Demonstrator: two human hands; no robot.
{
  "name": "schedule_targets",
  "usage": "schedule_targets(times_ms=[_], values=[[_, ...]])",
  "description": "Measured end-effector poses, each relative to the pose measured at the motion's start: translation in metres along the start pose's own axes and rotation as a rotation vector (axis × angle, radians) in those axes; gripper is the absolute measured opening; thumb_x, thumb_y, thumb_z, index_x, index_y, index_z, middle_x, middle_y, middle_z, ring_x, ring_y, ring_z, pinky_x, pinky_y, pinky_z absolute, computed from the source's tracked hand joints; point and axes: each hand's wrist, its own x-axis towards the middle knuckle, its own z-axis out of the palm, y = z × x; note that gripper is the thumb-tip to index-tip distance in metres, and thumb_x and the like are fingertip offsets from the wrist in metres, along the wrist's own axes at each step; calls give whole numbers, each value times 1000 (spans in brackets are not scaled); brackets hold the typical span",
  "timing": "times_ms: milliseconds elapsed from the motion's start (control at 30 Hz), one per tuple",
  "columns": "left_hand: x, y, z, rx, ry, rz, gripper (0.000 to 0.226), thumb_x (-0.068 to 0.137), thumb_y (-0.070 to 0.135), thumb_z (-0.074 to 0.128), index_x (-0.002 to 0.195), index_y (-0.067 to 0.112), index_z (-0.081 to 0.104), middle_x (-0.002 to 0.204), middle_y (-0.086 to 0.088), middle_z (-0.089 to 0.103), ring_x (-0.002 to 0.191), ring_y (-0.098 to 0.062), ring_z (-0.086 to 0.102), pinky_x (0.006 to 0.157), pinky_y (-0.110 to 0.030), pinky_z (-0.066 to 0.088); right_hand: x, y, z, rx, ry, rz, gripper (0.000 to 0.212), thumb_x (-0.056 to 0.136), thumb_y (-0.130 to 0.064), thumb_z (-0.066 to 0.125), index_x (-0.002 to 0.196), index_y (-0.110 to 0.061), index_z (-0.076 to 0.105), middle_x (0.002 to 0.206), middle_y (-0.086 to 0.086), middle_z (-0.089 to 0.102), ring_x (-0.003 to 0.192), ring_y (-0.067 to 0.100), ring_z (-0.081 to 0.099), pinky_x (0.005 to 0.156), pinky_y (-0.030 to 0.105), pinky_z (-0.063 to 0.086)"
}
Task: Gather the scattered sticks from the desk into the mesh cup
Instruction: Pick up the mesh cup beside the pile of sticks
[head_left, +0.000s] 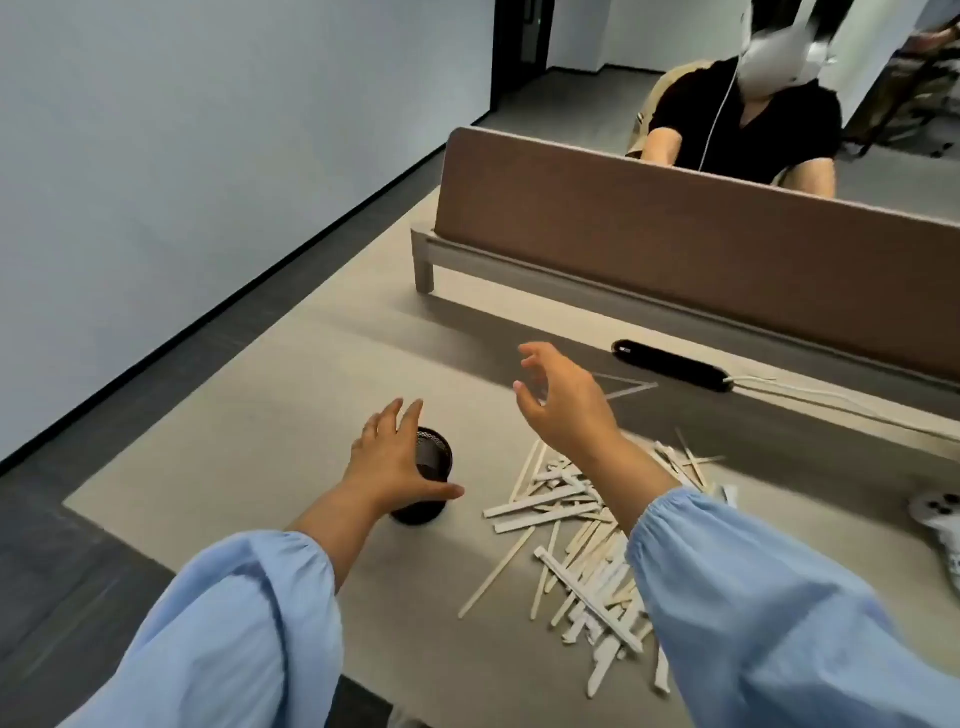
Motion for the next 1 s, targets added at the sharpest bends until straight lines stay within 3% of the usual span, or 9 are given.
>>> schedule_targets(times_ms=[100,233,367,500,667,833,900,1000], values=[[-6,-4,12,-32,-45,-10,118,60,48,80,147,19,6,154,-9,6,139,-34,10,112,-44,22,-2,5,11,-1,-20,11,40,91,-23,54,130,-18,47,124,1,62,110,20,60,91,35,49],[-8,-3,29,-94,73,-6,100,65,31,80,144,16,20,147,-12,18,132,-32,23,106,-40,30,-14,26,30,-71,-94,44,27,90,-15,52,116,-17,62,110,1,67,99,21,63,88,34,50],[-13,2,39,-202,199,13,101,61,28,83,142,14,25,136,-14,29,126,-29,33,100,-39,37,-36,49,52,-182,-453,21,23,87,-7,57,102,-15,72,104,4,72,97,22,65,88,31,51],[-18,6,47,-251,312,129,93,53,16,83,134,13,36,132,-14,37,117,-34,40,96,-43,42,-60,59,76,-252,-686,-41,32,84,-11,63,114,-21,68,116,2,68,108,21,62,88,30,47],[-16,5,50,-267,320,163,97,53,17,84,136,15,34,137,-9,40,119,-30,45,94,-39,43,-69,66,103,-346,-721,-170,31,79,-15,67,108,-25,70,112,3,66,111,24,57,79,28,45],[-13,3,51,-232,319,183,104,53,27,86,139,14,31,137,-10,44,120,-30,47,97,-42,41,-68,70,108,-420,-728,-185,23,84,-13,60,106,-11,67,114,11,61,113,28,50,81,33,43],[-10,3,51,-237,339,199,105,51,34,85,138,13,31,135,-13,46,118,-33,49,96,-45,43,-66,71,101,-400,-701,-149,19,88,-9,51,104,-12,61,112,11,59,107,28,51,78,34,42],[-5,4,48,-272,380,217,109,49,35,84,139,14,26,135,-16,44,116,-34,50,93,-46,45,-59,74,82,-281,-600,-6,8,89,-10,40,92,-16,43,94,11,50,85,25,46,60,31,30]])
